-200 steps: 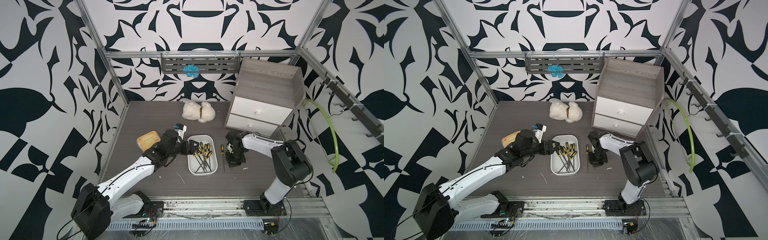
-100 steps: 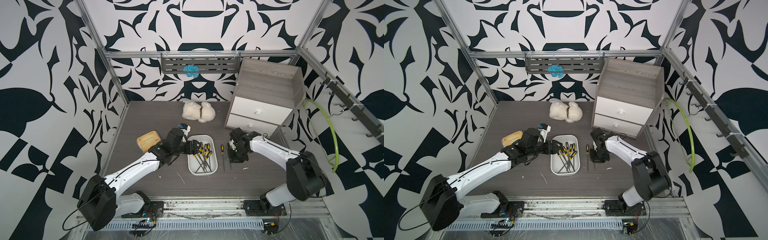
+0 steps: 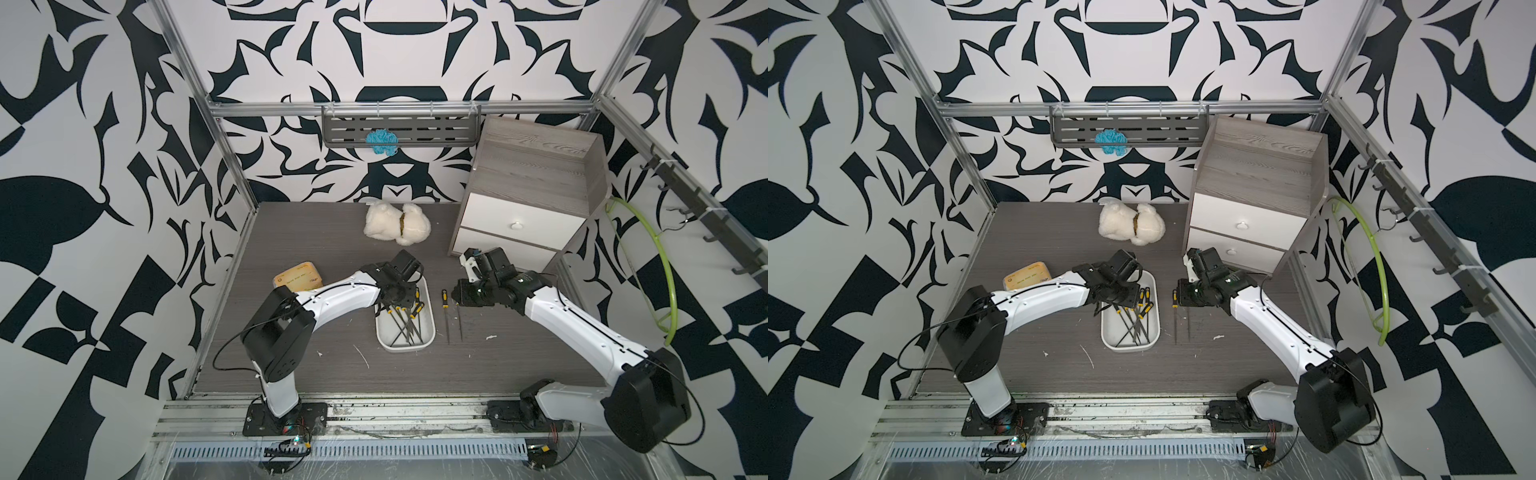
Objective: Take the file tool out of the storage box
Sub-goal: Pick up the file tool from the storage box.
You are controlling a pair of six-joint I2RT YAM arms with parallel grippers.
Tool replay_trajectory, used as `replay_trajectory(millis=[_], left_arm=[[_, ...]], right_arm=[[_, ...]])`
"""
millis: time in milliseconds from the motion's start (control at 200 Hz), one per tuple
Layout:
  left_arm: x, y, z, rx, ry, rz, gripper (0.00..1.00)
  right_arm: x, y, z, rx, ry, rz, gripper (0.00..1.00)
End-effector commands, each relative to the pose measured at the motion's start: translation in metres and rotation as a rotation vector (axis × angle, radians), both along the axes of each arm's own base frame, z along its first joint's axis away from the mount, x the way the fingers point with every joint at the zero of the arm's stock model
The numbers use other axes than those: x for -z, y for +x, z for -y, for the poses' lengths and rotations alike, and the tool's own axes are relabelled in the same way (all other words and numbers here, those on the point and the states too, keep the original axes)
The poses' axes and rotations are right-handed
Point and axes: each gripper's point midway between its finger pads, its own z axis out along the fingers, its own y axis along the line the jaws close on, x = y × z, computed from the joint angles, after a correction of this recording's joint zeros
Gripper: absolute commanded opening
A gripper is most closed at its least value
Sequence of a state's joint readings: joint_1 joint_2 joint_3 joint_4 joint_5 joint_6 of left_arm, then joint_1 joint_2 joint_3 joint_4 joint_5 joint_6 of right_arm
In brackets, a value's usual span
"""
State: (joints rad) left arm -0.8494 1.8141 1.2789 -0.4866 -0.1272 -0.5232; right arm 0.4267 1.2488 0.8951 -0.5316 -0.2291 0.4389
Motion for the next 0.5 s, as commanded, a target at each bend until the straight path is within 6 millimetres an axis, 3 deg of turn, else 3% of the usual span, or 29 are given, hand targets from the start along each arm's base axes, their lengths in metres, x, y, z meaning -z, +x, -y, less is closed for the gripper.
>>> replay_trajectory(millis=[0, 245, 365, 495], left_arm=[[0.012, 0.003, -0.003, 0.012, 0.087, -0.030, 0.45], [0.016, 0.024, 0.009, 0.024, 0.143, -0.026, 0.39], [0.022, 0.035, 0.006, 0.006, 0.198, 0.007, 0.21], [0.028, 0.041, 0.000, -0.008, 0.223, 0.006, 0.20]], right_arm=[[-0.014, 0.004, -0.008, -0.034, 0.059, 0.072, 0.18], [-0.012, -0.003, -0.008, -0.036, 0.085, 0.085, 0.16], [-0.012, -0.003, -0.010, -0.039, 0.095, 0.085, 0.16], [-0.010, -0.005, -0.011, -0.045, 0.107, 0.078, 0.16]])
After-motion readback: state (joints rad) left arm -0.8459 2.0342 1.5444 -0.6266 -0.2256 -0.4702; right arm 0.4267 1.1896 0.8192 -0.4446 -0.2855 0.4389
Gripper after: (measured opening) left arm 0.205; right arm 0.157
